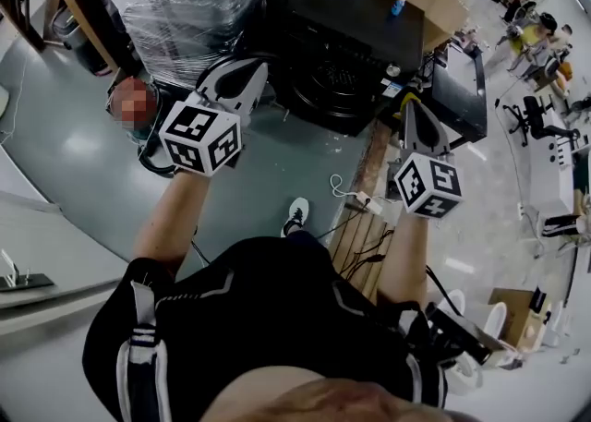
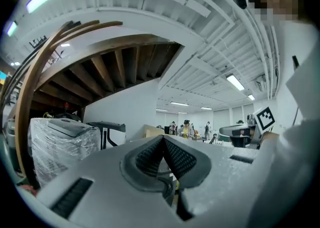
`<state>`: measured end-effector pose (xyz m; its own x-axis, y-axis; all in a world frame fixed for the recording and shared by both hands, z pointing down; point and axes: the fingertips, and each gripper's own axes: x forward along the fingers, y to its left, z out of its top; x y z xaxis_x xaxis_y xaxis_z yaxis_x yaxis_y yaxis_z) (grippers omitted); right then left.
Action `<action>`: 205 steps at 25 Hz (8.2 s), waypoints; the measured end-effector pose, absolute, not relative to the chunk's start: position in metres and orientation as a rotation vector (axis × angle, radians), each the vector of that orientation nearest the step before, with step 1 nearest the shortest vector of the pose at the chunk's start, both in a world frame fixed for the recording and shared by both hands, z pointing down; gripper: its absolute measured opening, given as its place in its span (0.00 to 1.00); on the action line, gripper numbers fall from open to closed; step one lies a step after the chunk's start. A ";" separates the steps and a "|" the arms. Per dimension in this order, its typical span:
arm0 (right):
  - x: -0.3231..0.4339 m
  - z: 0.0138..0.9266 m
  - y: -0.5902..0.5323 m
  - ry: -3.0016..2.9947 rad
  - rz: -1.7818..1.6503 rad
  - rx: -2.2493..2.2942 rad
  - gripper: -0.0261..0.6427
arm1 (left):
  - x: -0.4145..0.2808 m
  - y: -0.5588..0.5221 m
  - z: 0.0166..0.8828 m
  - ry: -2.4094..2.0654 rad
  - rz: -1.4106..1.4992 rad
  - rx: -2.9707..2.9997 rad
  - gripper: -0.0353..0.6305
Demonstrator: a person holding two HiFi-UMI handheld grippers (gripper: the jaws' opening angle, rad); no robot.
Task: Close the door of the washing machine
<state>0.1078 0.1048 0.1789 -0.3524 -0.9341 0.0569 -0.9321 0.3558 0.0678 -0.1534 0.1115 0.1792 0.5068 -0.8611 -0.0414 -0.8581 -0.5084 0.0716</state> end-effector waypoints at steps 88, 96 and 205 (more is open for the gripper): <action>-0.086 0.401 -0.219 -2.210 0.531 1.666 0.05 | -0.324 -0.316 0.558 -0.764 1.110 2.534 0.13; -0.114 0.433 -0.210 -2.180 0.653 1.634 0.05 | -0.340 -0.297 0.635 -0.554 1.298 2.447 0.25; 0.149 0.587 -0.038 -2.100 1.006 1.442 0.09 | -0.018 -0.141 0.669 -0.357 1.885 2.477 0.32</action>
<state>0.1487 -0.0379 0.5868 -0.3878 -0.6307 0.6722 -0.9190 0.2087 -0.3344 -0.0179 -0.1414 0.6690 0.2504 -0.1749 0.9522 -0.1850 -0.9741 -0.1303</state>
